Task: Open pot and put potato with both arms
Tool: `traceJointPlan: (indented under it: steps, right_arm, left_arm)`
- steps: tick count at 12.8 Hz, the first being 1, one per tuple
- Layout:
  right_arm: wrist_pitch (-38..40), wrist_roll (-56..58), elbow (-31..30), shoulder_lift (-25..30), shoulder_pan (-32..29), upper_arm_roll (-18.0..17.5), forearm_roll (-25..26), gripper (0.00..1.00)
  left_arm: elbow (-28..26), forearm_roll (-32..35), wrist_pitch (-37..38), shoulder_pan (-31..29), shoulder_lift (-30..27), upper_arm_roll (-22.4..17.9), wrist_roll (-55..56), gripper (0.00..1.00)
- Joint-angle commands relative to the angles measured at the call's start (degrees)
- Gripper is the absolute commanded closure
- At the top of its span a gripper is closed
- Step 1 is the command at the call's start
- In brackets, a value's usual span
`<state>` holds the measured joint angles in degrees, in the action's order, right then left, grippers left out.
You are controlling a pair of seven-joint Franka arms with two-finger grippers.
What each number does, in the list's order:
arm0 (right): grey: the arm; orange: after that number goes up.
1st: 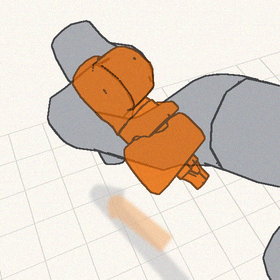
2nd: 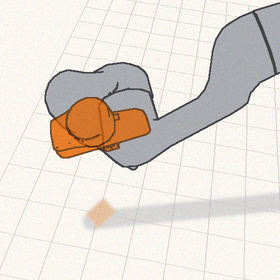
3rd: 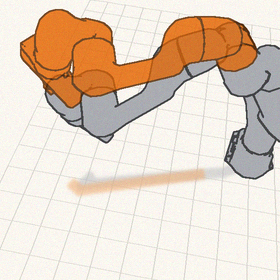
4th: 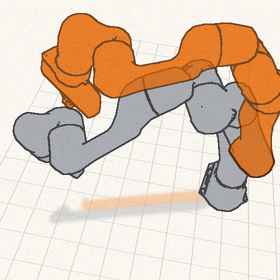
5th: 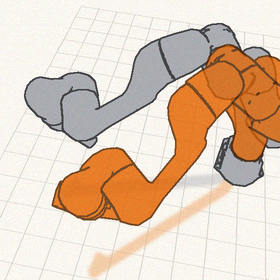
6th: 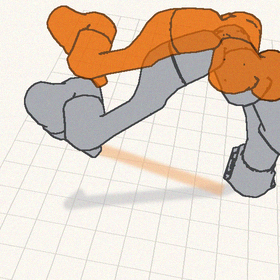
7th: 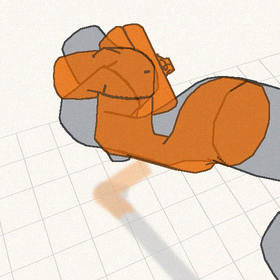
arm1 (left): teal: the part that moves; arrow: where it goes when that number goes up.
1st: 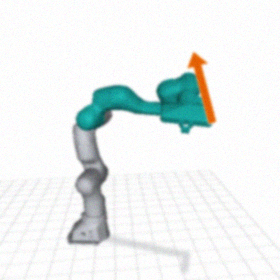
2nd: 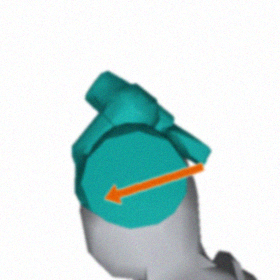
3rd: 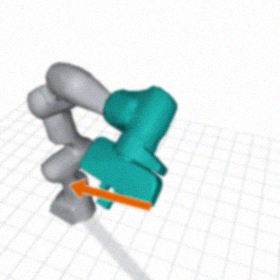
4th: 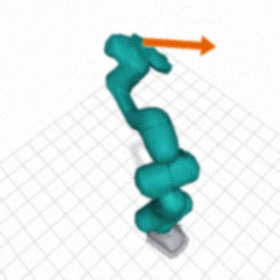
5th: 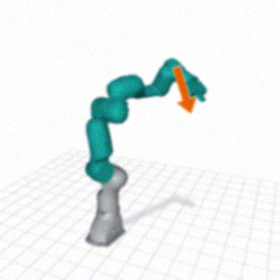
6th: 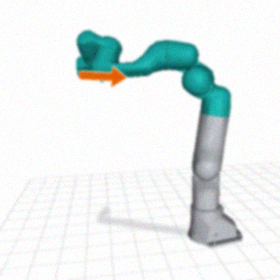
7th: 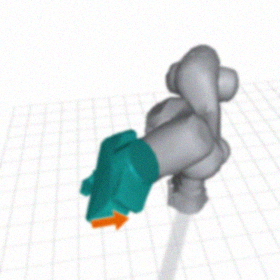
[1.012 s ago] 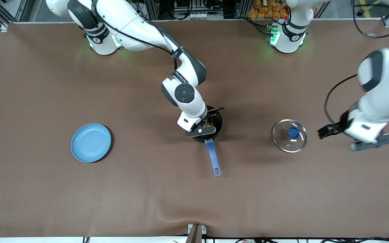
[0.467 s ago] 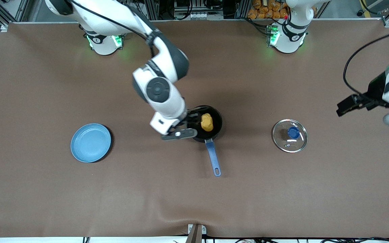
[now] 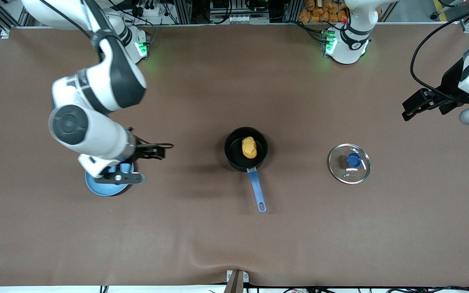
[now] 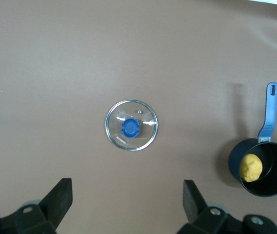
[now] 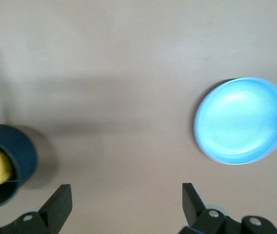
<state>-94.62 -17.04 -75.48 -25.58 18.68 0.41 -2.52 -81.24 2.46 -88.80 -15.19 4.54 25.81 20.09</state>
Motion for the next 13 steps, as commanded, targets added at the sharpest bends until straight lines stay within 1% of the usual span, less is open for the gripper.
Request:
traceJointPlan:
  steps: [1,2,3,4,6,8,10,11,12,13]
  right_arm:
    - [3.11,11.45,-1.86,4.56,-6.08,-0.59,1.73,0.00]
    - [5.30,15.41,-1.86,5.09,-8.99,-0.68,1.29,0.00]
    - [6.63,16.50,-1.95,5.97,-11.54,-0.76,1.12,0.00]
    - [8.21,16.51,-2.21,7.28,-12.87,-0.76,1.03,0.00]
    - [10.24,16.77,-3.26,9.74,-15.33,-0.68,1.03,0.00]
    - [9.99,17.04,-7.20,13.51,-17.10,-0.59,1.03,0.00]
    - [6.75,17.04,-13.51,19.04,-17.63,-0.41,1.64,0.00]
    - [4.38,17.04,-17.12,22.12,-18.06,-0.41,1.73,0.00]
    - [2.71,17.04,-20.46,24.85,-18.24,-0.41,1.90,0.00]
    - [2.34,17.12,-21.28,25.83,-18.42,-0.41,2.51,0.00]
  left_arm:
    - [-0.49,-1.23,0.74,2.34,-1.72,-1.02,-0.93,0.00]
    - [-0.84,-1.06,1.08,4.36,-2.25,-3.72,-1.19,0.00]
    - [-0.93,-1.14,3.18,6.56,-2.77,-6.19,-2.15,0.00]
    - [-1.54,-1.23,4.15,8.40,-2.87,-8.73,-3.03,0.00]
    - [-2.51,-1.32,4.51,11.04,-3.39,-12.52,-3.82,0.00]
    - [-3.92,-1.41,4.51,13.51,-4.10,-16.22,-5.06,0.00]
    - [-4.89,-2.19,4.17,18.16,-4.01,-22.26,-5.32,0.00]
    - [-5.06,-3.59,3.64,18.61,-3.84,-23.16,-5.93,0.00]
    - [-5.68,-4.21,3.55,18.62,-4.10,-23.17,-6.02,0.00]
    - [-5.86,-4.22,3.55,18.53,-4.53,-22.91,-6.03,0.00]
